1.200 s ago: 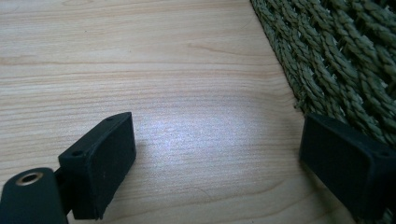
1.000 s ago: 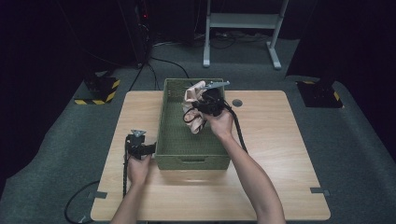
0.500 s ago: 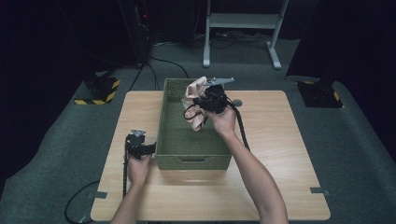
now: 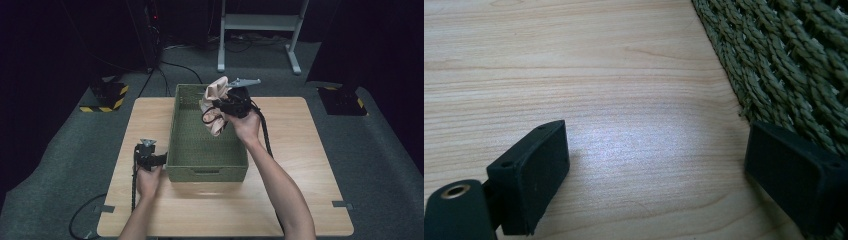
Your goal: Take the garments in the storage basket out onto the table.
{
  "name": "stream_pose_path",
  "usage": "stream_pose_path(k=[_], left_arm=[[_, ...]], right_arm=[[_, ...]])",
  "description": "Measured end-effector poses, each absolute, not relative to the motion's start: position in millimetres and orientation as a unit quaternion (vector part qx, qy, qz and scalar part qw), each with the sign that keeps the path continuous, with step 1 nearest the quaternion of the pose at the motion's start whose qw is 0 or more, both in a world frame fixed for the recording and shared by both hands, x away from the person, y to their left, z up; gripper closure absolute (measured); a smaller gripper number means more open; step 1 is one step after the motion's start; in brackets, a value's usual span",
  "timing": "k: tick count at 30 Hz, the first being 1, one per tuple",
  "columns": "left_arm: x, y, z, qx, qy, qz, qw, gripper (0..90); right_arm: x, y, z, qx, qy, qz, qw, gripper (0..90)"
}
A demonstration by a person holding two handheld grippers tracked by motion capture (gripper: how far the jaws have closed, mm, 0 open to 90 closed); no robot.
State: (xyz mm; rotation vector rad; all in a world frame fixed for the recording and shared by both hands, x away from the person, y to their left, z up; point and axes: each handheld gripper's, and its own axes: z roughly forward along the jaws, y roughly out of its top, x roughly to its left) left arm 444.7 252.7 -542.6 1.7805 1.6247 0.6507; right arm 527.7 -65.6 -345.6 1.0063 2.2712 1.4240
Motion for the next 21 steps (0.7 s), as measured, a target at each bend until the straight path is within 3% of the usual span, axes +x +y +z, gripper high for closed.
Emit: stream_pose_path(k=[21], left_arm=[[445,253,-543,0.676,0.617,0.247,0.317,11.3]], right_arm=[[522,-90,-329,0.347,0.768,0.515,0.155,81.9]])
